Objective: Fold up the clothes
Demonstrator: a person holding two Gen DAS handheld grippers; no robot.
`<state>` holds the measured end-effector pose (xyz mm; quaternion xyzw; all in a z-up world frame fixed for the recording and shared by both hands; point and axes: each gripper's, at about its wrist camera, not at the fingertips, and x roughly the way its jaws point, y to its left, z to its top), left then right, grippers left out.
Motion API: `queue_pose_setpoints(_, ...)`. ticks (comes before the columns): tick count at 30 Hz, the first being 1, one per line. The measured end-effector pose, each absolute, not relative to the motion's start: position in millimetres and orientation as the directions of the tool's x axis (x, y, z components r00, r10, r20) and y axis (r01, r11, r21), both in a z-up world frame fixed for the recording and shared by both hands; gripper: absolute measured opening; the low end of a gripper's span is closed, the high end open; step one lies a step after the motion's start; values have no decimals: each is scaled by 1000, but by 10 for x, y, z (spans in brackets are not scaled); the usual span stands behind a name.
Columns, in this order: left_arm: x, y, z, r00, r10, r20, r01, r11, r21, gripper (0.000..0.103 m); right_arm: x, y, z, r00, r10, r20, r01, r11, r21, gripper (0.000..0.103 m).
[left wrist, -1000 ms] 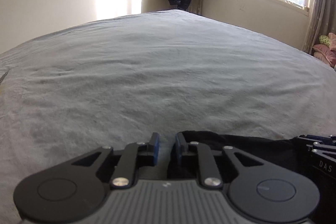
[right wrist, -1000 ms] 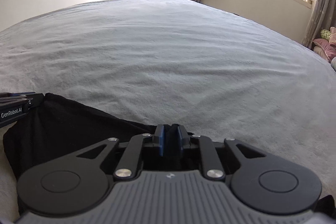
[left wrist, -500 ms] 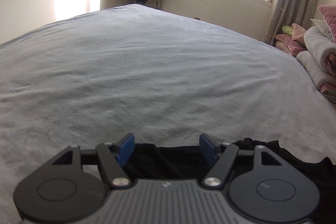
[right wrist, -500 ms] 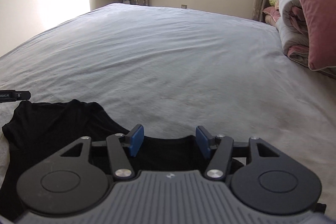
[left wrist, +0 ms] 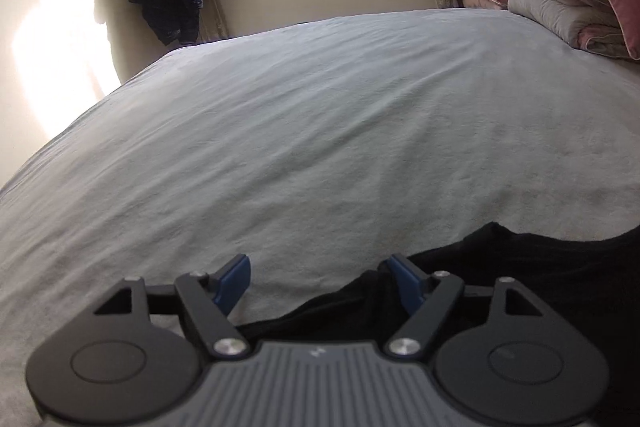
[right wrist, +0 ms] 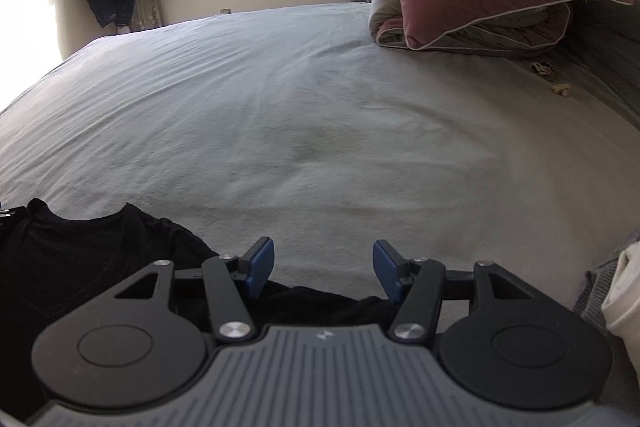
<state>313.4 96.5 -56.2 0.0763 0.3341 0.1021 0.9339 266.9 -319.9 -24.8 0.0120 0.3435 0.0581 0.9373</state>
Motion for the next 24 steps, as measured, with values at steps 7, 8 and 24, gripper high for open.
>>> queue_pose_setpoints(7,2865,674,-232,773,137,-620,-87,990,111,76,2447,-3576,-200,713,52,-699,65,988,139,59)
queue_pose_setpoints(8,2812,596,-195,774,102,-625,-61,994,87,76,2402,-3642,-212,712,70,-699,80,981,179,59)
queue_pose_setpoints(24,2689,-1081,-249,524,-452,-722,264,892,-367,59,2003,-3966,-574,718,301,-627,-80,931,355,56)
